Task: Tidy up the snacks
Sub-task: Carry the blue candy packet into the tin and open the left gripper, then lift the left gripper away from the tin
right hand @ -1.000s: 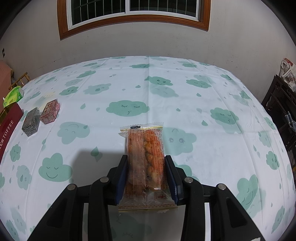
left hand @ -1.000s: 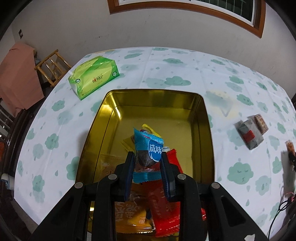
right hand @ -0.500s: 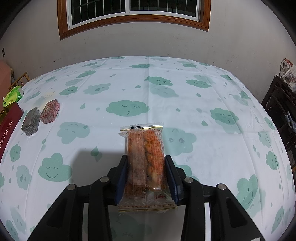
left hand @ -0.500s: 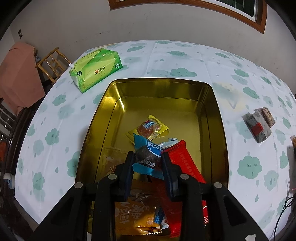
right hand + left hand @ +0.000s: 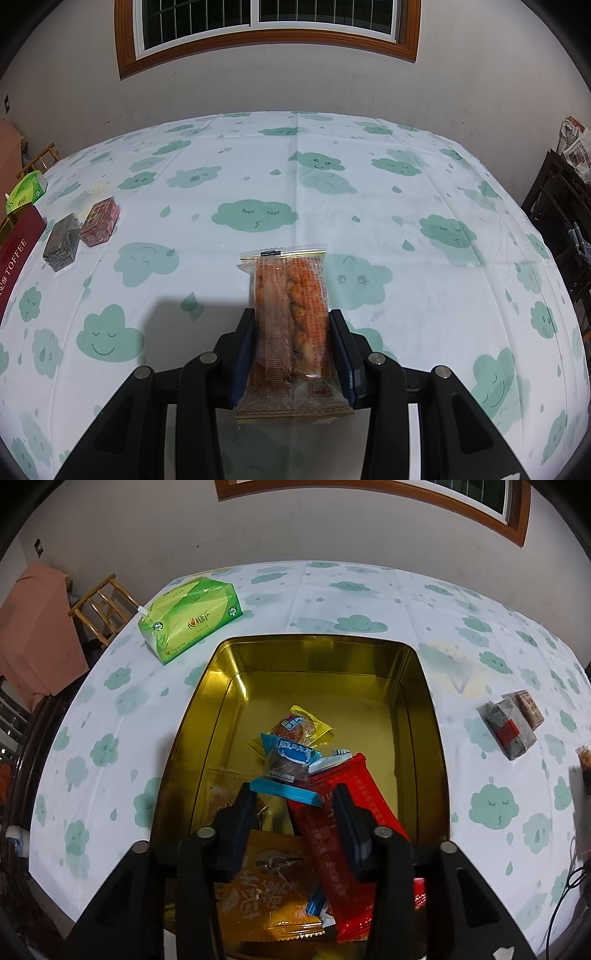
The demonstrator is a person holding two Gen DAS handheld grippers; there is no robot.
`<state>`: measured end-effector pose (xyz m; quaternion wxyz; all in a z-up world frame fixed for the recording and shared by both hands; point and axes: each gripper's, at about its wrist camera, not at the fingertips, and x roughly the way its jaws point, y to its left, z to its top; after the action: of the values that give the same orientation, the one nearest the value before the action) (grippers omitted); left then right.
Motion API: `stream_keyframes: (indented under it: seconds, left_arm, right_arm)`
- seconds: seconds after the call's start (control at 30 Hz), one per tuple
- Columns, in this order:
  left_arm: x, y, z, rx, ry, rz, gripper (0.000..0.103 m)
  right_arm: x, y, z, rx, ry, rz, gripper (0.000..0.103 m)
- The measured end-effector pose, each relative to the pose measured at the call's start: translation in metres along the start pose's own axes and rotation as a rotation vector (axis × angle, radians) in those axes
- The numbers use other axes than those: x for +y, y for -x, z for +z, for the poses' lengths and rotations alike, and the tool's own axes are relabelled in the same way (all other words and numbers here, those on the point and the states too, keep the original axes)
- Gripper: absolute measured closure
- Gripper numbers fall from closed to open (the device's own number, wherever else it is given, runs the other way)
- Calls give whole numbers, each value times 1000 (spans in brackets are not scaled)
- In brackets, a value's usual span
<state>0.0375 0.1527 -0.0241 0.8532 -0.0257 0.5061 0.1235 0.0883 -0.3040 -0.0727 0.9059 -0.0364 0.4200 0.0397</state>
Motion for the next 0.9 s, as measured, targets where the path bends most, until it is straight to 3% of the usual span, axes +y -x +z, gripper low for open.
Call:
stream_keyframes:
  seconds: [0.37,0.9]
  left_arm:
    - [0,22,-5,-49,5,-9,48]
    - [4,43,-24,-79,45,-64,40]
  right_arm:
    - [0,0,0,0,1,-1,63]
    - [0,0,0,0,1,-1,63]
